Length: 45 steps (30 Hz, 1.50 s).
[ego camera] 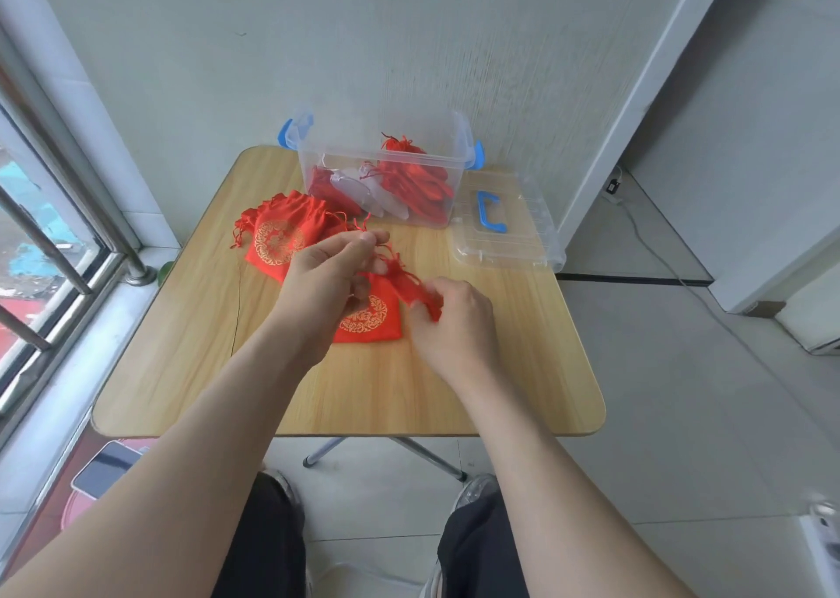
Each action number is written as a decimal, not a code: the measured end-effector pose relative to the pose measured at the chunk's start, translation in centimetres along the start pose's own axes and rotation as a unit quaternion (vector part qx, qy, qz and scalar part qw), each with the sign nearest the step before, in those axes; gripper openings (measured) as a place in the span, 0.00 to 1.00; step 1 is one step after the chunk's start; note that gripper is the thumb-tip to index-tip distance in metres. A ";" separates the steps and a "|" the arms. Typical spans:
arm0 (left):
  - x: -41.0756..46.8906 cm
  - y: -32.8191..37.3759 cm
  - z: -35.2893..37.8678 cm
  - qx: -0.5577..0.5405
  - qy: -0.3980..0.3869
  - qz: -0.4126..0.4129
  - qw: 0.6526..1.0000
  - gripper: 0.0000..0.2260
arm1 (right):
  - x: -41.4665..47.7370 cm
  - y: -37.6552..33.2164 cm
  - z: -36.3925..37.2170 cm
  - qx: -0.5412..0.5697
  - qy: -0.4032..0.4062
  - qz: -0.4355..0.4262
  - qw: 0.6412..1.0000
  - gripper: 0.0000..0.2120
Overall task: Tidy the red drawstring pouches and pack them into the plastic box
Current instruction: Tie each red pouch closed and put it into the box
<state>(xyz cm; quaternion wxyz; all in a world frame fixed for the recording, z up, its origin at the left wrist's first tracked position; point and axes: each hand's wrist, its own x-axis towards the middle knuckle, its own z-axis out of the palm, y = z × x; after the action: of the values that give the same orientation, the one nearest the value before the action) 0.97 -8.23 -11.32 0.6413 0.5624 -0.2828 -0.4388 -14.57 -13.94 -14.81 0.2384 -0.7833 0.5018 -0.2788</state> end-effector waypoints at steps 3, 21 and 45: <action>1.9 0.0 0.5 0.044 0.051 0.029 0.997 0.10 | 0.9 -0.6 0.1 0.074 0.039 0.038 0.996 0.12; 8.9 -4.1 -1.3 0.521 0.047 0.232 0.820 0.13 | 12.7 -6.8 -0.4 0.237 0.240 -0.094 0.937 0.12; 8.3 -3.5 -0.9 0.666 0.067 0.121 0.733 0.19 | 18.1 -6.3 0.8 -0.092 0.207 -0.060 0.972 0.12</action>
<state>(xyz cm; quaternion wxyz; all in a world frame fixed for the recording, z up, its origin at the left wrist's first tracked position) 4.64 -15.03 -16.02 0.1675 0.8345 -0.5246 -0.0185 -3.79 -28.12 -7.72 0.0392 -0.7560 0.5155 -0.4014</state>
